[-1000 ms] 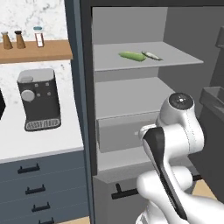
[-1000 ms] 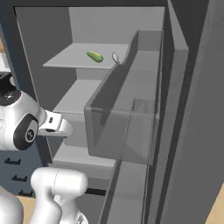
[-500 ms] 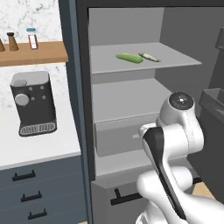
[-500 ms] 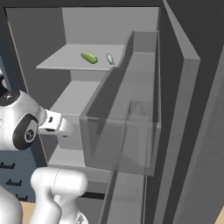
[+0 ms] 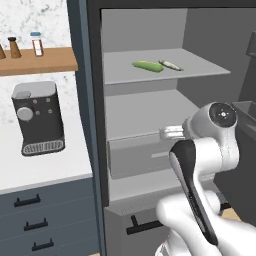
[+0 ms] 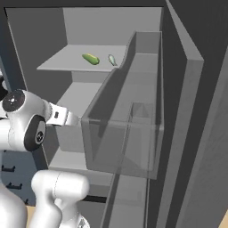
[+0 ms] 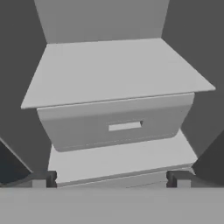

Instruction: Place one corn and one fish in each tupperware on the nearby counter, to pack two identical lunches.

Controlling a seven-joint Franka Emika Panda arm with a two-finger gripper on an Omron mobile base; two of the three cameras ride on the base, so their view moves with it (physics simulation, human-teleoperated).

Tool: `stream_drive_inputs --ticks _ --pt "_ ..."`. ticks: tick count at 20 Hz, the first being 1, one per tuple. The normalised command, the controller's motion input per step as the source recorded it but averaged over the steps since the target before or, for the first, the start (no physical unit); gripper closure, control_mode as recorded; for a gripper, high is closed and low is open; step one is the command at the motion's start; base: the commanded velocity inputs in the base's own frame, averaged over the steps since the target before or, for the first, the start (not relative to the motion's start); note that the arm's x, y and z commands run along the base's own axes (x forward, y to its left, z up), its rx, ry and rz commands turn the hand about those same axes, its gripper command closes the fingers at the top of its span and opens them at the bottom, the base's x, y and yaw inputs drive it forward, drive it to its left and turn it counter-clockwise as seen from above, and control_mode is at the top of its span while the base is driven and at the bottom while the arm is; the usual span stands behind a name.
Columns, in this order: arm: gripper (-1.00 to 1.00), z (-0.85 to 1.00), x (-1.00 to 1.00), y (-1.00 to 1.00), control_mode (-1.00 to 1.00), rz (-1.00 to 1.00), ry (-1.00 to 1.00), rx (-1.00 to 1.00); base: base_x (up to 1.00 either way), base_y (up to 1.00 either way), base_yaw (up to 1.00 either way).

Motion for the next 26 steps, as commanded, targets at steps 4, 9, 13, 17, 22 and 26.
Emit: stream_drive_inputs --ticks 4,9,13,17,22,26 --pt "-1.0 0.83 0.79 0.0 -1.0 0.03 -0.17 0.06 0.0 0.0 0.0" --pt "-1.0 0.89 0.49 0.0 -1.0 0.06 -0.07 -0.08 0.0 0.0 0.0" --pt "-1.0 0.69 0.4 -0.13 -1.0 0.11 -0.06 -0.18 0.0 0.0 0.0" --pt "-1.0 0.38 0.3 -0.22 -1.0 0.14 -0.1 -0.11 0.0 0.0 0.0" --pt "-1.0 0.11 0.34 -0.15 -1.0 0.1 -0.04 -0.02 0.0 0.0 0.0" --pt "-1.0 0.0 0.41 0.0 -1.0 0.01 0.0 0.0 0.0 0.0 0.0"
